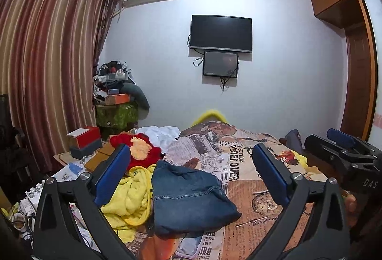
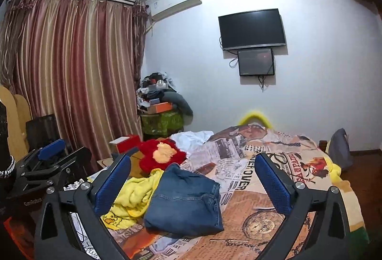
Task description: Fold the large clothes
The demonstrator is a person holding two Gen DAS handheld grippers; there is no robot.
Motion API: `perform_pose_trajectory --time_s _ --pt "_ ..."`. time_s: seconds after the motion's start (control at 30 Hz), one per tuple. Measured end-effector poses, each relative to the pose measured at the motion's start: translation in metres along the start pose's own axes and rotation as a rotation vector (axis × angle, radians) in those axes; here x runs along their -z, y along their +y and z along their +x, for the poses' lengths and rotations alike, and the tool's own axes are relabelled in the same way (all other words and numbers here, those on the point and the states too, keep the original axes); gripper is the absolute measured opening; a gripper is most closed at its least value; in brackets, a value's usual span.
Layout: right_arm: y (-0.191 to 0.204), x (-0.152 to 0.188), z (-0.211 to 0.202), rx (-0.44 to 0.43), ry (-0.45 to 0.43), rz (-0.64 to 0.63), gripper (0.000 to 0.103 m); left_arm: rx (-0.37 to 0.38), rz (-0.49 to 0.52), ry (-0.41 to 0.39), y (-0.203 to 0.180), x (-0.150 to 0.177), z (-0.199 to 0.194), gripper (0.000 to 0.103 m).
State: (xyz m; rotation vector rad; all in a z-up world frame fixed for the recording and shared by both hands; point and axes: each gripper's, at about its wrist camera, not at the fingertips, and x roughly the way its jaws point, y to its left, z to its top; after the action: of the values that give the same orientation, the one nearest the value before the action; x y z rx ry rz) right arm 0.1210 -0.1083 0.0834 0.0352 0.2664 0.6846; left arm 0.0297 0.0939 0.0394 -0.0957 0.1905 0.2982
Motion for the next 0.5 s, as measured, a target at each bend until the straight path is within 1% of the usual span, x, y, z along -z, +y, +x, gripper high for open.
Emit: perform_pose_trajectory --time_s 0.5 --pt "-0.0006 -0.0005 -0.0018 -0.005 -0.001 -0.01 0.103 -0.005 -0.008 0.01 -0.0005 0.0016 0.0013 0.103"
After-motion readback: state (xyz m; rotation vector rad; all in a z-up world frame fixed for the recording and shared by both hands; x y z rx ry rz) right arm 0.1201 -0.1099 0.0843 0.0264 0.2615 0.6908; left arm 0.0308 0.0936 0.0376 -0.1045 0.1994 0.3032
